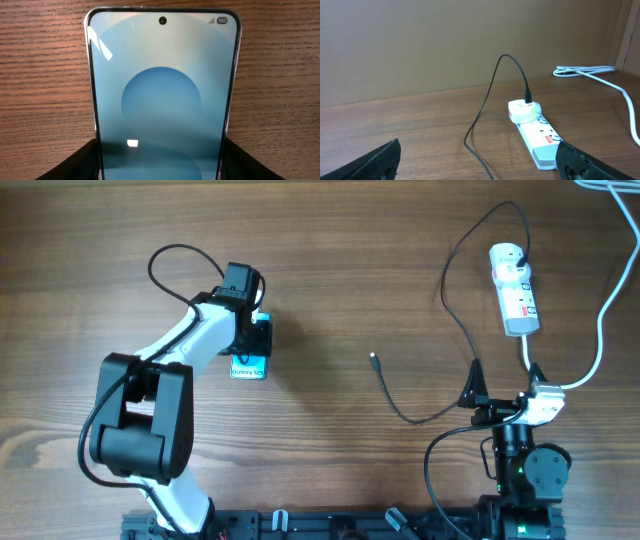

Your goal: Plug charger to phone and switch on socket

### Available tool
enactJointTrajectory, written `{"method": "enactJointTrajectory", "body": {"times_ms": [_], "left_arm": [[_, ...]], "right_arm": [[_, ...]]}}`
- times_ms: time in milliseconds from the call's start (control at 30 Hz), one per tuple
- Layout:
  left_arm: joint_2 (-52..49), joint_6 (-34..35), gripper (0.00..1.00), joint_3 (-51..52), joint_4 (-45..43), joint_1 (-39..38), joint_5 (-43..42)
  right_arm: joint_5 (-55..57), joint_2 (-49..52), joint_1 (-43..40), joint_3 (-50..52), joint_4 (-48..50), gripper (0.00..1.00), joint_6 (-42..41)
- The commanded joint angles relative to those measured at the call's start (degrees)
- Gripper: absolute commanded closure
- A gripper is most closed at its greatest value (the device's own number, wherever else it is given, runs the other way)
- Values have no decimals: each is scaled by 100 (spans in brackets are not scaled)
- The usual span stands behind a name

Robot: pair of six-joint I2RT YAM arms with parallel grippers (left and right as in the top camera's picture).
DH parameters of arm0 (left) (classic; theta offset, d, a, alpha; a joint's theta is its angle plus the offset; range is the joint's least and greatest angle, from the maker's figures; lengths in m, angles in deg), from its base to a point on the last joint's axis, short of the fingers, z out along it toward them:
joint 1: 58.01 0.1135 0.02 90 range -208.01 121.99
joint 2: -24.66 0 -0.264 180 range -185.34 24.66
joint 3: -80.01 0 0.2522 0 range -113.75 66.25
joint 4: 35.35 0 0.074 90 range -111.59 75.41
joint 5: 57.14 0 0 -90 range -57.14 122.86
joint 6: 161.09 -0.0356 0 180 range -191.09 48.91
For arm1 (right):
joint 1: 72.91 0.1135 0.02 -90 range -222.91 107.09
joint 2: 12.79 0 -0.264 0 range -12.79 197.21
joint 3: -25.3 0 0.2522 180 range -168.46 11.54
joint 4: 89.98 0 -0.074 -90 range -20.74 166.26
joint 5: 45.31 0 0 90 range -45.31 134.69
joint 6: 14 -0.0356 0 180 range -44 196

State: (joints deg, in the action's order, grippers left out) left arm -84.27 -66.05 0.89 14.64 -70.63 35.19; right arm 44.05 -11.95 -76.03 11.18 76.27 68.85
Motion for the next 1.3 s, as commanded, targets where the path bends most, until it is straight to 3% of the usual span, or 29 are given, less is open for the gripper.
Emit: {"method": "enactJointTrajectory", "body": {"times_ms": [0, 300, 767, 1067, 1267], "left_arm": [[-433, -11, 41, 247, 35, 9, 33], [-417, -11, 46, 201, 85, 9, 35], [358, -11, 49, -442, 850, 9, 33], [894, 468, 53, -1659, 2404, 9, -149], [920, 942, 55, -2846, 3554, 9, -1202]], "right_arm": [[-79, 17, -28, 7, 22, 0, 111], [-79, 35, -28, 7, 20, 0, 114], [-79, 35, -28, 7, 20, 0, 111], [-79, 35, -28, 7, 20, 0, 111], [-79, 35, -28, 7, 20, 0, 111]]}}
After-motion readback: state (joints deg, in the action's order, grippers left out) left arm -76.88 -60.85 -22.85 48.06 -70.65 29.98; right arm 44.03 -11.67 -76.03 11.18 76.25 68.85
